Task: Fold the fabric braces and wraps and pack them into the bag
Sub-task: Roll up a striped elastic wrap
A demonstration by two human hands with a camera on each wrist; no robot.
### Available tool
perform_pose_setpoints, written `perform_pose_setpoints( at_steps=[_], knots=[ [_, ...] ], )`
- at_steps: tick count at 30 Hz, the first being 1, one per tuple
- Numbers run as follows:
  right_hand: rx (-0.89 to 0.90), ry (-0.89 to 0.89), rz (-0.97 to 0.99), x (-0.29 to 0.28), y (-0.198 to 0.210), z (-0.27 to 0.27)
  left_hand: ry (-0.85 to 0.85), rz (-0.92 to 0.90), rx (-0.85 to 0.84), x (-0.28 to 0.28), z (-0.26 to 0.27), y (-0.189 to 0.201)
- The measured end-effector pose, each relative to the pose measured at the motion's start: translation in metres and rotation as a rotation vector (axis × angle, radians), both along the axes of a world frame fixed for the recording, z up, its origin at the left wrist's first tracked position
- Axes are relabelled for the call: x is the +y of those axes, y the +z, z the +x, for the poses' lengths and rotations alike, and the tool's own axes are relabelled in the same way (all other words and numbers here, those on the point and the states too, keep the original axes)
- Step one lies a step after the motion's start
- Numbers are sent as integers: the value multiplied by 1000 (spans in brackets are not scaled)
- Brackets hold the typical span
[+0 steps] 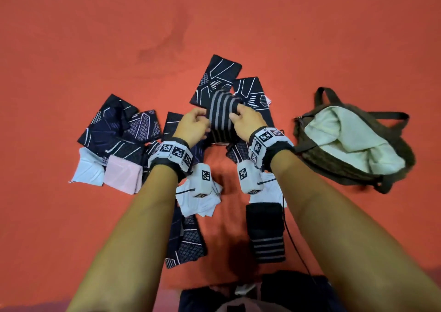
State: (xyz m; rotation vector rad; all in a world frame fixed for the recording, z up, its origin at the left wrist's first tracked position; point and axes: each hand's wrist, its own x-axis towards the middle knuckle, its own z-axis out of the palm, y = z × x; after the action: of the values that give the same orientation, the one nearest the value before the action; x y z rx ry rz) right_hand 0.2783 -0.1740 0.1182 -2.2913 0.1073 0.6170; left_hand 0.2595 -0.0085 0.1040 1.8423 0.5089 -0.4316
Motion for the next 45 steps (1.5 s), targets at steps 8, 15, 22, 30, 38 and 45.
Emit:
perform_pose_setpoints(
  at_steps=[8, 15, 22, 30, 38, 45],
  knots=[
    [17, -179, 288, 22, -30, 31, -103, -82, 195, 12, 15, -67],
    [83, -190, 238, 17, -65, 53, 75, -95, 196, 4, 33, -103],
    [331, -58, -73, 26, -104, 38, 125, -142, 43, 9, 42, -110],
    [171, -225, 196, 48, -128, 49, 228, -170, 52, 27, 46, -115],
    [-84, -189, 339, 76, -75, 101, 120, -229, 70, 20, 59, -118],
    [-1, -185, 371, 46, -91, 96, 187, -279, 30, 21, 79, -135]
  ],
)
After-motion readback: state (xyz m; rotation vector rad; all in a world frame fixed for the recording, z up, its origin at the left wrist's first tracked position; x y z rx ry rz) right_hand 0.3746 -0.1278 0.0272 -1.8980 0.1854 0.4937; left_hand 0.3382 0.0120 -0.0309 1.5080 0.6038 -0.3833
